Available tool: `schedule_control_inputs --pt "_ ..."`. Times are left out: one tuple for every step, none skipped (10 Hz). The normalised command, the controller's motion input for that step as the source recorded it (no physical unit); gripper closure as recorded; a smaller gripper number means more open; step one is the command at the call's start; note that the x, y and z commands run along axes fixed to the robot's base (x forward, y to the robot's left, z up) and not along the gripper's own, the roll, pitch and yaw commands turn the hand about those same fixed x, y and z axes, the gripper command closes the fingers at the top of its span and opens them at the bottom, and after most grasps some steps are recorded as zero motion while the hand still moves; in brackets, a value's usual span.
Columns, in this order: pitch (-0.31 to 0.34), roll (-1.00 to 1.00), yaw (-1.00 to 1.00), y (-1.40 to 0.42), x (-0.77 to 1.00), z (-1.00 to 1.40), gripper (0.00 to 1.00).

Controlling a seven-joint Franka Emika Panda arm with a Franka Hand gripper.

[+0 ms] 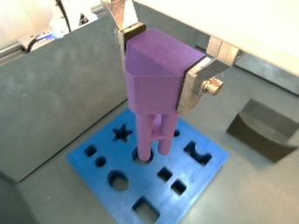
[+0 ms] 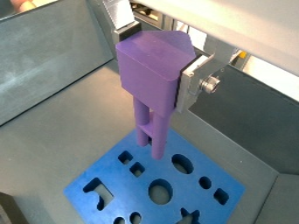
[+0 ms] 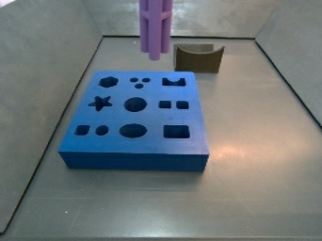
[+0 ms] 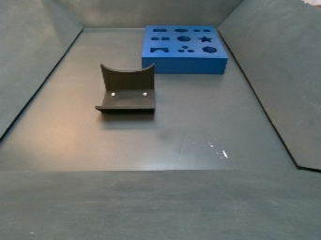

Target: Insert the 3 prong object.

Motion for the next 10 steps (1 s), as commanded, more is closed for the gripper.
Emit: schedule_control_inputs --pt "0.000 0.14 0.00 1.00 -0.01 -1.00 1.00" --pt "0.000 0.15 0.00 0.99 0.00 -1.00 1.00" --pt "0.000 0.13 0.00 1.00 0.00 -1.00 1.00" --pt "-0.013 0.12 -0.02 0.95 -0.01 -0.98 1.00" --pt "-0.021 0.00 -0.08 0.46 -0.04 -0.70 1.00" --pt "-0.054 0.00 0.00 0.00 -0.01 -0.50 1.00" --pt "-0.033 0.00 0.00 0.00 -0.13 -0.33 1.00" --pt "-0.009 0.00 0.00 0.00 -0.10 -0.17 1.00" --pt "-0.007 0.00 0.00 0.00 -0.14 -0.14 1.00" --pt "-0.017 0.00 0.00 0.05 -0.31 -0.11 1.00"
